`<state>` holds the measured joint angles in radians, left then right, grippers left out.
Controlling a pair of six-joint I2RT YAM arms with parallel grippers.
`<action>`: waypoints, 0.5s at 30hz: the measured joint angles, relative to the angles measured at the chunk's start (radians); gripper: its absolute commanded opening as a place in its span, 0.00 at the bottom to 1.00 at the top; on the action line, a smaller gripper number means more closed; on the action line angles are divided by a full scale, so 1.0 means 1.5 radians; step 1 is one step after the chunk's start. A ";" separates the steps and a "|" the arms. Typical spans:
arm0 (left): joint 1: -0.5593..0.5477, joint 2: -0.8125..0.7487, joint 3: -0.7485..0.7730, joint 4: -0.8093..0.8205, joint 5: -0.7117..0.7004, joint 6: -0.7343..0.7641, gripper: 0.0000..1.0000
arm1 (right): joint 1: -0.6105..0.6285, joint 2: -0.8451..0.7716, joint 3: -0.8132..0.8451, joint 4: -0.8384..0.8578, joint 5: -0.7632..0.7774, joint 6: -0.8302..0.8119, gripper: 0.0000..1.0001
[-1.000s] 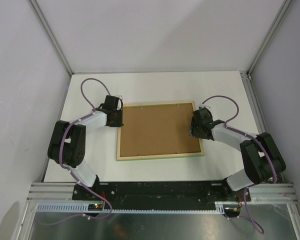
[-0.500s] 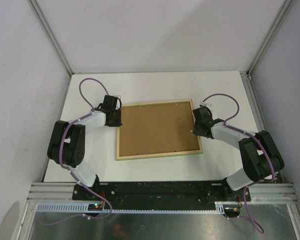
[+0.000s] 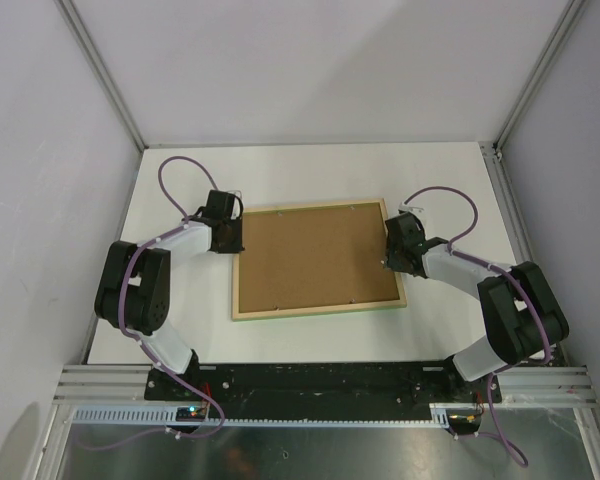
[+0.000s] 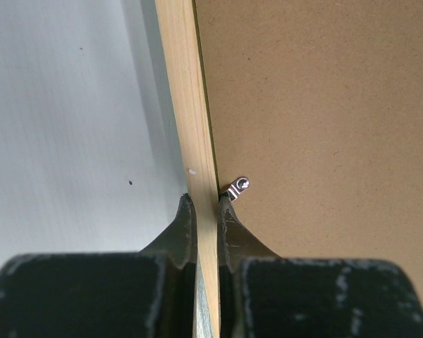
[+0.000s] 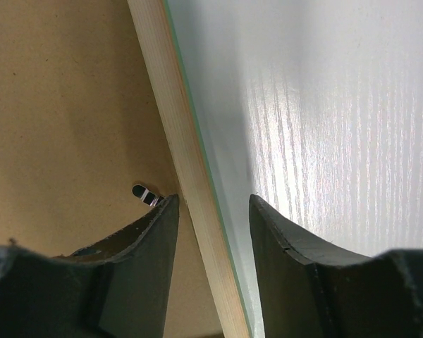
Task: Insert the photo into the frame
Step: Press the fastener onto the backboard.
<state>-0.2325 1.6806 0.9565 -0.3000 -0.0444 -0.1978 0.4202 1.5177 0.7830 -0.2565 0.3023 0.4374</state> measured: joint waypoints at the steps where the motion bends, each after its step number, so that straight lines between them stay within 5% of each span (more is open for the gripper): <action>1: 0.000 0.000 0.000 0.000 0.000 0.000 0.00 | 0.001 0.000 0.000 0.000 0.000 -0.002 0.50; 15: 0.002 0.000 0.000 0.000 0.001 0.000 0.00 | 0.038 -0.042 -0.001 -0.008 -0.010 -0.004 0.55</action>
<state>-0.2302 1.6810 0.9565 -0.3004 -0.0437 -0.1978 0.4774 1.4548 0.7818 -0.2684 0.2878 0.4320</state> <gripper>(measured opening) 0.072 0.536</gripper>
